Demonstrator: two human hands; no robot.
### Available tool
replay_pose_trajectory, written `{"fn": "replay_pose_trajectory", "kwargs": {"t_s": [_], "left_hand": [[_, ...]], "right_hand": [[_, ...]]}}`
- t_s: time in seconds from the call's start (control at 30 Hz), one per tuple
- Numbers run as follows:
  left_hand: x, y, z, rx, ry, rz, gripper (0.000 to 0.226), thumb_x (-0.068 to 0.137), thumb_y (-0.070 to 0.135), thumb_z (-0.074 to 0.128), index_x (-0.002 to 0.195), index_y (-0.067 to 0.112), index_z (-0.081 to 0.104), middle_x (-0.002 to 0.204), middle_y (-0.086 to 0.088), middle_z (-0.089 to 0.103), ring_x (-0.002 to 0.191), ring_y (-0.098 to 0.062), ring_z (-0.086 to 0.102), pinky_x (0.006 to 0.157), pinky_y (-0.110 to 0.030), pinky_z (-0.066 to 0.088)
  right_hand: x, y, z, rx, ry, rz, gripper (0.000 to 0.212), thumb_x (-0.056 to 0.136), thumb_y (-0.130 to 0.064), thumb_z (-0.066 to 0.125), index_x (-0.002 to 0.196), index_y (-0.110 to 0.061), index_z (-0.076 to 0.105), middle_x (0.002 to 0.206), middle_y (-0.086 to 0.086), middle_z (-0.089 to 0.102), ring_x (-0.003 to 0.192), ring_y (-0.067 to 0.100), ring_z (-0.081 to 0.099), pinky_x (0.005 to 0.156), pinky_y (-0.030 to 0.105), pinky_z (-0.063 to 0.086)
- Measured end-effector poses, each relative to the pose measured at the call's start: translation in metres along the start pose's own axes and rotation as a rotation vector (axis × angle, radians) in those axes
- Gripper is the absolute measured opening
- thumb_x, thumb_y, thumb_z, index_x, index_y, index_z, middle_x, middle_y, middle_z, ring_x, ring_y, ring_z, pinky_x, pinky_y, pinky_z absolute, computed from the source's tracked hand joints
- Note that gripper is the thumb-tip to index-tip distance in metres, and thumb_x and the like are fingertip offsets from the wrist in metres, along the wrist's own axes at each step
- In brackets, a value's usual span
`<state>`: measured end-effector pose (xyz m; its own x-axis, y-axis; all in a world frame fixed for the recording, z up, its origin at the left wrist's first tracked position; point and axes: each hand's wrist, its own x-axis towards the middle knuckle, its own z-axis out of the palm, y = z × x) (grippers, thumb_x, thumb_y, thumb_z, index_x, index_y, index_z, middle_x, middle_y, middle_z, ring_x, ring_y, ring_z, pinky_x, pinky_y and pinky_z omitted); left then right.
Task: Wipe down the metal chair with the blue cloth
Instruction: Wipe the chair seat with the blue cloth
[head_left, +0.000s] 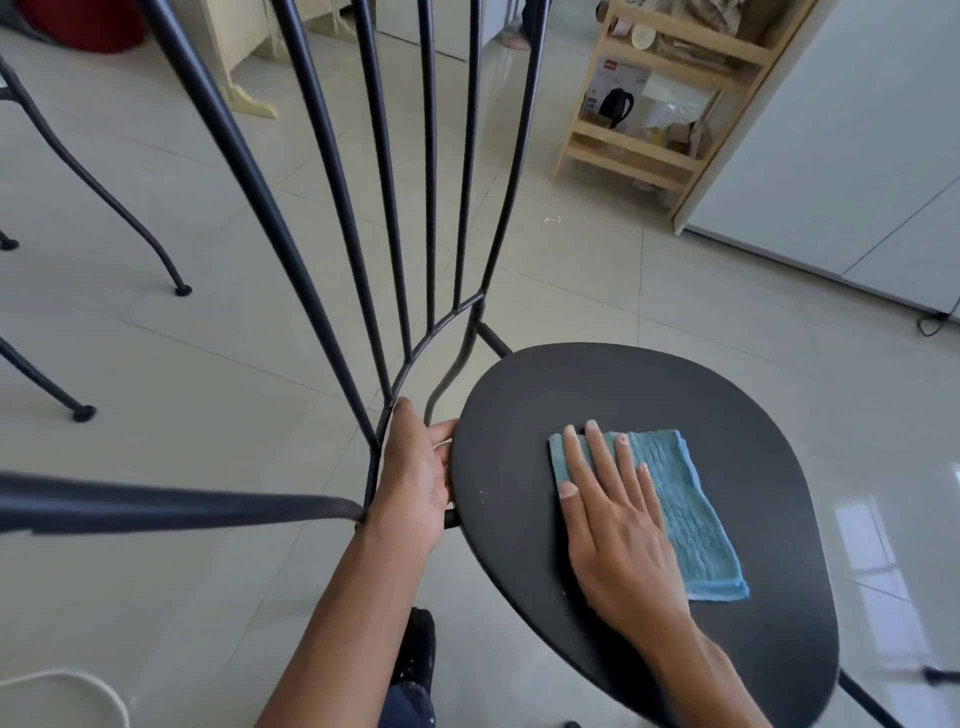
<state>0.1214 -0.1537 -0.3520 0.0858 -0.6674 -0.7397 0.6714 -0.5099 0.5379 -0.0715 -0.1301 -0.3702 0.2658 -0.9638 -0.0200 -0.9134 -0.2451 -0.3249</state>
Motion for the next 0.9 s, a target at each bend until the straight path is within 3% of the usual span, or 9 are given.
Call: {"fn": "replay_pose_trajectory", "kwargs": {"t_s": [0.13,0.23,0.33,0.47,0.57,0.73,0.9], "left_hand": [[-0.005,0.002,0.001,0.025,-0.002,-0.009,0.079,0.096,0.062,0.011,0.12,0.008,0.064,0.112,-0.015,0.07,0.105,-0.03,0.063,0.102,-0.046,0.043],[-0.009,0.005,0.002,0.045,-0.011,-0.017,0.08,0.096,0.06,0.009,0.122,0.006,0.062,0.112,-0.018,0.069,0.106,-0.033,0.062,0.094,-0.043,0.046],[-0.011,0.007,0.003,0.04,-0.015,-0.022,0.08,0.097,0.06,0.01,0.128,0.005,0.059,0.12,-0.022,0.065,0.116,-0.035,0.058,0.101,-0.044,0.043],[-0.014,0.008,0.005,0.051,-0.024,-0.012,0.08,0.097,0.061,0.009,0.109,0.005,0.064,0.109,-0.022,0.067,0.112,-0.035,0.059,0.099,-0.043,0.043],[-0.014,0.008,0.005,0.068,-0.025,-0.026,0.076,0.098,0.059,0.008,0.102,0.005,0.062,0.109,-0.022,0.065,0.111,-0.036,0.057,0.104,-0.043,0.04],[-0.011,0.008,0.004,0.068,0.021,-0.016,0.083,0.096,0.059,0.007,0.128,0.002,0.058,0.119,-0.022,0.066,0.114,-0.037,0.059,0.106,-0.048,0.041],[-0.01,0.008,0.002,0.087,0.02,-0.005,0.084,0.095,0.06,0.007,0.133,0.003,0.055,0.123,-0.021,0.064,0.117,-0.037,0.057,0.108,-0.05,0.038]], "right_hand": [[-0.035,-0.039,0.016,-0.073,-0.001,-0.082,0.058,0.101,-0.043,0.002,0.159,-0.036,0.001,0.166,-0.012,-0.008,0.151,0.013,-0.019,0.122,0.035,-0.008],[0.003,-0.062,0.025,-0.024,0.001,-0.163,0.055,0.105,-0.039,0.011,0.159,-0.034,0.005,0.168,-0.007,-0.003,0.153,0.02,-0.013,0.122,0.034,-0.011],[0.052,-0.062,0.022,0.008,-0.035,-0.208,0.053,0.107,-0.037,0.019,0.159,-0.033,0.013,0.168,-0.004,0.002,0.154,0.022,-0.008,0.121,0.034,-0.01],[0.055,-0.056,0.022,0.008,-0.04,-0.195,0.053,0.107,-0.037,0.018,0.159,-0.034,0.011,0.168,-0.005,0.0,0.154,0.02,-0.01,0.124,0.037,-0.009],[0.028,-0.057,0.018,-0.013,-0.086,-0.308,0.053,0.105,-0.04,0.013,0.158,-0.035,0.011,0.168,-0.003,0.003,0.154,0.021,-0.01,0.125,0.041,-0.002],[-0.023,-0.026,0.001,-0.043,-0.204,-0.38,0.051,0.107,-0.042,0.013,0.157,-0.044,0.001,0.166,-0.016,-0.01,0.149,0.007,-0.023,0.123,0.033,-0.01],[-0.014,-0.03,0.007,-0.056,-0.109,-0.23,0.054,0.104,-0.043,0.008,0.157,-0.042,0.003,0.167,-0.011,-0.004,0.152,0.013,-0.016,0.124,0.037,-0.004]]}}
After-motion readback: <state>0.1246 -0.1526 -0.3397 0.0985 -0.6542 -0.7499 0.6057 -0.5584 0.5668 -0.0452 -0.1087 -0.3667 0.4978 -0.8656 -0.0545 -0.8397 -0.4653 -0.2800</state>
